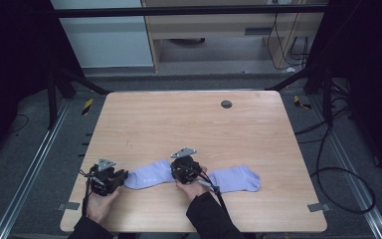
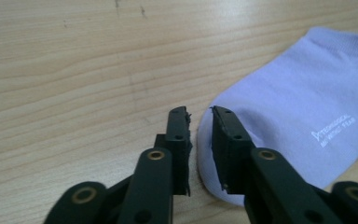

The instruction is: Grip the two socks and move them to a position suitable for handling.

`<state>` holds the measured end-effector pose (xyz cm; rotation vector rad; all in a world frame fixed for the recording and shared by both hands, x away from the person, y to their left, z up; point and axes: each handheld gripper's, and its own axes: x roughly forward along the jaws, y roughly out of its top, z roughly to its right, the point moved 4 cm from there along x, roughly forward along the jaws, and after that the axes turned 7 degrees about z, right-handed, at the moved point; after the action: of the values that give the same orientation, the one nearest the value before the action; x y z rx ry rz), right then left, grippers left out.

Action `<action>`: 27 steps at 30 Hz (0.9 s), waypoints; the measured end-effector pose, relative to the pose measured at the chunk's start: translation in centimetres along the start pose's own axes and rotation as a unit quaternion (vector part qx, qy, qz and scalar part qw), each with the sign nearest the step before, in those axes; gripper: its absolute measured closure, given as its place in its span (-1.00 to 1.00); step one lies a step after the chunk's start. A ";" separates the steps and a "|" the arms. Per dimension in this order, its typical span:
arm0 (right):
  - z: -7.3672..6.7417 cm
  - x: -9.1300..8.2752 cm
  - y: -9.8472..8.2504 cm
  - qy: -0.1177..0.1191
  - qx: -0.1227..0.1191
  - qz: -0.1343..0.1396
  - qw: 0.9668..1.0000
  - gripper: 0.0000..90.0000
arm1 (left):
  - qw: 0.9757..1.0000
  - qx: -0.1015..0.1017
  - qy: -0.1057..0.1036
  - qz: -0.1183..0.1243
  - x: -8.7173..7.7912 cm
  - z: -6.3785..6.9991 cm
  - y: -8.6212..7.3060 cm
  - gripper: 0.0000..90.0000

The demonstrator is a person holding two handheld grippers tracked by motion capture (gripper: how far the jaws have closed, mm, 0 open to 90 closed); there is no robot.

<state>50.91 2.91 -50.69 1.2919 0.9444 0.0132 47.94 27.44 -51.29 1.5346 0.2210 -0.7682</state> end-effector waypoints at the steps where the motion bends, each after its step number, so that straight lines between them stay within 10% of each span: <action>1: 0.1 -0.1 0.0 0.000 0.001 0.003 1.000 0.51 | 1.000 -0.002 0.001 0.005 -0.2 -0.1 0.1 0.60; 11: 2.2 -2.9 0.3 0.020 0.025 0.034 0.999 0.13 | 0.999 -0.020 -0.014 0.044 -1.8 0.2 1.2 0.28; 27: 9.7 -9.7 -2.6 -0.017 0.050 0.053 0.997 -0.14 | 0.994 0.033 -0.091 0.048 -1.6 7.2 3.0 0.13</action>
<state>49.19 -10.57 -47.43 1.4292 0.8563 0.0274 46.10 20.75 -47.42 1.5150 -0.0138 -0.8403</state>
